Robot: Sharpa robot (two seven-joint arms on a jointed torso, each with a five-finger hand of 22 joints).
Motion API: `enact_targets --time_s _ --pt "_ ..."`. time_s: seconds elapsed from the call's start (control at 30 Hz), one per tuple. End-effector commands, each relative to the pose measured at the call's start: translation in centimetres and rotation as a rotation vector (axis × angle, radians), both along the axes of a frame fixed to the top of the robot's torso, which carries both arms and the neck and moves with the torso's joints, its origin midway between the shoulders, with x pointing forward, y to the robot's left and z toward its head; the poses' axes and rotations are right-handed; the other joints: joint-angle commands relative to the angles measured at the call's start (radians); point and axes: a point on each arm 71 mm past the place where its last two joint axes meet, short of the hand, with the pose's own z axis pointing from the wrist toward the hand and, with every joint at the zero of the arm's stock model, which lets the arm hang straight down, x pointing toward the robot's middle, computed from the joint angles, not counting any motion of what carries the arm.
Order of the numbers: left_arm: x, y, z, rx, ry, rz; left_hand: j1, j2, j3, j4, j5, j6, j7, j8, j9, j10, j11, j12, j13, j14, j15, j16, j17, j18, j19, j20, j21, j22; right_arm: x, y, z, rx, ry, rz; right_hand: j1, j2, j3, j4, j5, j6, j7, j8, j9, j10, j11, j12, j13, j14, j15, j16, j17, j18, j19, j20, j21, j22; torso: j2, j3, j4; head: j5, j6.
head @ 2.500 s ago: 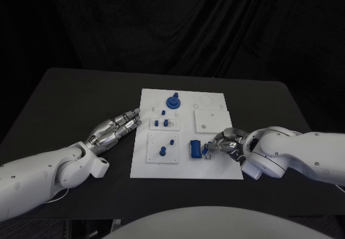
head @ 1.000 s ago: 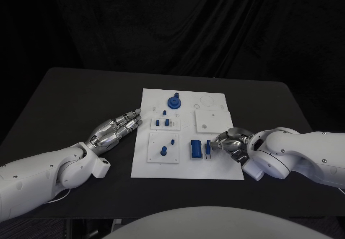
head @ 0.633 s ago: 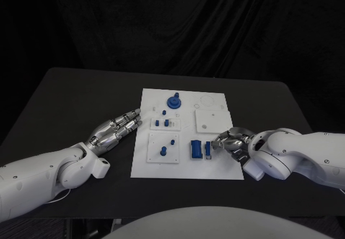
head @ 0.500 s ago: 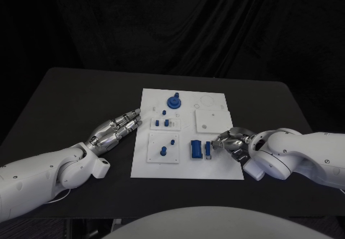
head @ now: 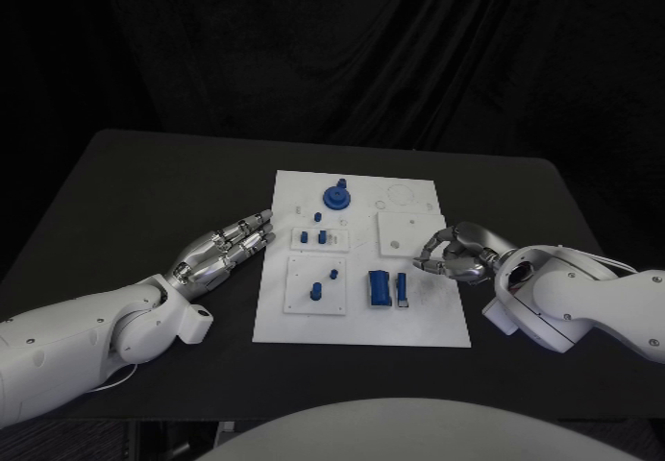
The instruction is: Assemble the parts on the task board
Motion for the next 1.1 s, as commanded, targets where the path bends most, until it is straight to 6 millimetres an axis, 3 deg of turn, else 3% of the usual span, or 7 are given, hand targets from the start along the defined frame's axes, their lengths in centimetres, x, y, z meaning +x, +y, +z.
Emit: enact_targets --time_s 0.03,0.27,0.3,0.4,0.73,0.9,1.1 --pt "-0.3 0.2 -0.4 0.0 0.004 0.001 0.001 0.002 0.006 0.0 0.006 -0.001 -0.001 0.004 0.0 0.004 0.005 0.001 0.001 -0.002 0.008 -0.007 -0.002 0.011 0.002 0.007 -0.005 -0.001 -0.3 0.5 2.1 -0.159 -0.371 0.164 0.029 -0.003 -0.013 -0.013 -0.048 -0.044 0.006 -0.02 -0.015 0.106 0.007 0.003 0.263 0.096 0.011 0.008 0.217 0.007 0.059 0.007 -0.005 0.233 0.0 -0.0004 -0.001 -0.001 0.0" --pt "-0.3 0.1 -0.4 -0.002 0.002 0.002 0.001 0.002 0.006 -0.001 0.006 -0.001 -0.001 0.004 0.0 0.005 0.005 0.001 0.001 -0.002 0.008 -0.007 -0.002 0.011 0.002 0.007 -0.005 -0.001 -1.5 0.7 1.6 -0.293 -0.472 0.279 0.078 -0.018 -0.048 -0.028 -0.166 -0.16 0.005 -0.048 -0.051 0.106 0.006 0.003 0.263 0.095 0.013 0.006 0.213 0.01 0.052 0.009 -0.017 0.229 -0.001 -0.0002 -0.0027 -0.003 0.0" --pt "-0.3 0.1 -0.4 -0.002 0.002 0.001 0.0 0.001 0.006 -0.001 0.006 -0.002 -0.001 0.004 0.0 0.004 0.005 0.001 0.001 -0.002 0.008 -0.007 -0.002 0.011 0.002 0.007 -0.005 -0.001 -1.7 0.8 1.4 -0.303 -0.474 0.289 0.09 -0.019 -0.051 -0.024 -0.218 -0.187 0.003 -0.059 -0.069 0.106 0.005 0.003 0.263 0.095 0.011 0.007 0.215 0.01 0.051 0.008 -0.019 0.229 -0.001 -0.0006 -0.0031 -0.001 0.0" --pt "-0.3 0.1 -0.4 -0.002 0.001 0.001 0.0 0.001 0.006 -0.001 0.006 -0.002 -0.001 0.004 0.0 0.004 0.005 0.001 0.001 -0.002 0.008 -0.007 -0.002 0.011 0.002 0.007 -0.005 -0.001 -2.1 1.1 0.7 -0.328 -0.475 0.315 0.102 -0.029 -0.054 -0.012 -0.255 -0.221 0.004 -0.072 -0.101 0.106 0.005 0.003 0.263 0.095 0.01 0.007 0.217 0.01 0.05 0.008 -0.021 0.228 -0.001 -0.0005 -0.0014 0.002 0.0" --pt "-0.4 0.3 -0.4 0.0 0.004 0.004 0.0 0.001 0.006 -0.001 0.006 -0.002 -0.001 0.004 0.0 0.004 0.005 0.001 0.001 -0.002 0.008 -0.007 -0.002 0.011 0.002 0.007 -0.005 -0.001 -2.6 1.8 -0.6 -0.339 -0.464 0.338 0.098 -0.038 -0.061 0.009 -0.272 -0.246 0.009 -0.076 -0.124 0.106 0.01 0.003 0.263 0.095 0.014 0.006 0.214 0.011 0.049 0.009 -0.024 0.227 -0.001 -0.0002 -0.0018 0.002 0.0" --pt "-0.4 0.2 -0.5 -0.002 0.006 0.001 0.0 0.001 0.007 -0.001 0.006 -0.002 -0.001 0.004 0.0 0.005 0.005 0.001 0.001 -0.002 0.008 -0.007 -0.002 0.012 0.002 0.008 -0.005 -0.001 -2.6 2.0 -0.8 -0.338 -0.462 0.346 0.1 -0.035 -0.062 0.024 -0.271 -0.21 0.01 -0.049 -0.135 0.106 0.011 0.003 0.263 0.095 0.016 0.006 0.216 0.011 0.051 0.011 -0.022 0.228 -0.001 -0.0002 -0.0025 0.001 0.0" --pt "-0.4 0.2 -0.5 -0.002 0.007 -0.001 0.0 0.001 0.007 -0.001 0.006 -0.002 -0.001 0.004 0.0 0.005 0.005 0.001 0.001 -0.002 0.008 -0.007 -0.002 0.012 0.002 0.008 -0.005 -0.001 -2.6 2.3 -1.0 -0.342 -0.453 0.357 0.088 -0.03 -0.065 0.045 -0.269 -0.184 0.011 -0.041 -0.153 0.106 0.012 0.003 0.263 0.095 0.016 0.006 0.215 0.01 0.052 0.012 -0.021 0.229 -0.001 -0.0005 -0.0024 0.001 0.0"
